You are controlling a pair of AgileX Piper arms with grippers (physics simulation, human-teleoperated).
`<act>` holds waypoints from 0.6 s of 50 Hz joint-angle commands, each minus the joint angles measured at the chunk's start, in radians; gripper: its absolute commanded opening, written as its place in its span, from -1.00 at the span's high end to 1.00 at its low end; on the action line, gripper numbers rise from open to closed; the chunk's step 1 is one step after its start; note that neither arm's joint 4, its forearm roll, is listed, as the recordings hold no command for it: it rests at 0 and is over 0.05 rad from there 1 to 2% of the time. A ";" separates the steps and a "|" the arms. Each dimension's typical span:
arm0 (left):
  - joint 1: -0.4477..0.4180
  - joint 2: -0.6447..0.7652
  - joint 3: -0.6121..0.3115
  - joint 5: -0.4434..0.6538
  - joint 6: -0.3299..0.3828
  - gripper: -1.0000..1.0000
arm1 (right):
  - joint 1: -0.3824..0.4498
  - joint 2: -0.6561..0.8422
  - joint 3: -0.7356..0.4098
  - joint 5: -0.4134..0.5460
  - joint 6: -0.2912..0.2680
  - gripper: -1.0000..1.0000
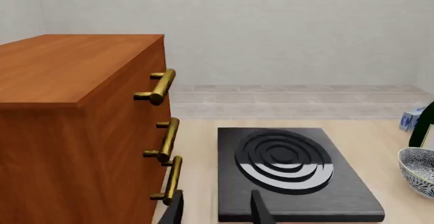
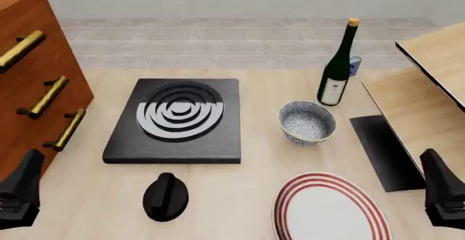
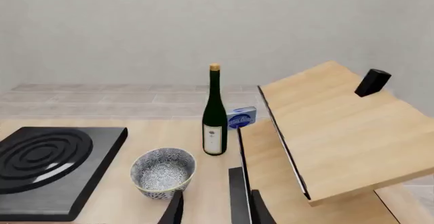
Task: Put the bowl on the stove.
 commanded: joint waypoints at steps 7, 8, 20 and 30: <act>0.000 0.000 0.000 0.000 0.000 -1.00 | 0.021 0.033 0.001 -0.015 -0.030 -1.00; 0.000 0.000 0.000 0.000 0.000 -1.00 | 0.024 0.038 0.001 -0.017 -0.029 -1.00; 0.000 0.000 0.000 0.000 0.000 -1.00 | 0.031 0.043 -0.001 -0.023 -0.026 -1.00; 0.000 0.000 0.000 0.000 0.000 -1.00 | 0.091 0.116 -0.092 0.030 -0.058 -1.00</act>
